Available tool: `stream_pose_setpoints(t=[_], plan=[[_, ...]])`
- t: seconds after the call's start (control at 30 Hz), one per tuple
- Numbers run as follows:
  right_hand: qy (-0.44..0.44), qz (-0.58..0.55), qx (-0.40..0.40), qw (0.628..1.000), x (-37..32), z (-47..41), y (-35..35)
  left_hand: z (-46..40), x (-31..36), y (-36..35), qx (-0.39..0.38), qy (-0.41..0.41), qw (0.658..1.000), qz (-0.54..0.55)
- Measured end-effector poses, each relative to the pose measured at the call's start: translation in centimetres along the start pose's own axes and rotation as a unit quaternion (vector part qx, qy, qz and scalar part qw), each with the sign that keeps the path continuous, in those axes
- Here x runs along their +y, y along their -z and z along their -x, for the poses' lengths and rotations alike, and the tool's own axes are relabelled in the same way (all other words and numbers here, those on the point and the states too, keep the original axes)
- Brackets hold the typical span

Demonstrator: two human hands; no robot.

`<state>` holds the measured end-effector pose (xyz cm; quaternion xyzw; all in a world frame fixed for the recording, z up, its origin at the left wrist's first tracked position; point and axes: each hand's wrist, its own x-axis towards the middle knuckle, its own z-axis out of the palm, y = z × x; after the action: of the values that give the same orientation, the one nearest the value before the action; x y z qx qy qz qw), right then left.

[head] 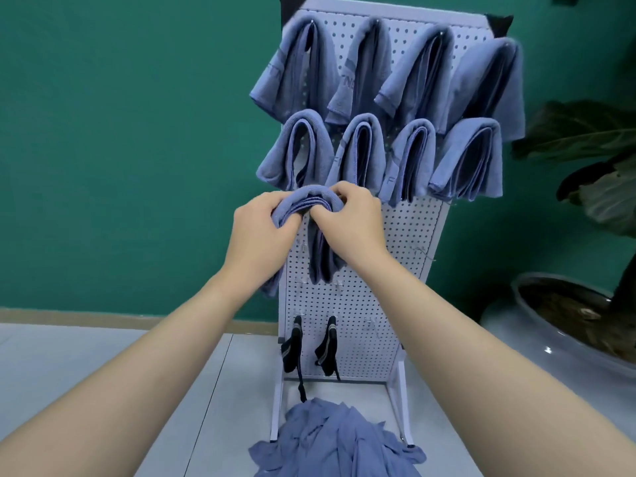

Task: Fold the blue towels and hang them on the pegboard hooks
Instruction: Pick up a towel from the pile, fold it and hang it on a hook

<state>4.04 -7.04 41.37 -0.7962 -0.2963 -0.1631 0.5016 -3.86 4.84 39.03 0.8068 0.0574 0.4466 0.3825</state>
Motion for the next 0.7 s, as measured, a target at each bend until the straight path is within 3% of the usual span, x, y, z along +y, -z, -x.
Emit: stream_pose_setpoints(t=[0.2, 0.7], plan=[[0.046, 0.031, 0.009, 0.998, 1.1, -4.5, -2.6, -5.4, -3.5, -1.2, 0.034, 0.017, 0.999, 0.019], [-0.019, 0.067, 0.015, 0.997, 8.8, -9.3, -9.3, -8.8, -11.3, -8.0, 0.026, 0.075, 0.996, 0.044]])
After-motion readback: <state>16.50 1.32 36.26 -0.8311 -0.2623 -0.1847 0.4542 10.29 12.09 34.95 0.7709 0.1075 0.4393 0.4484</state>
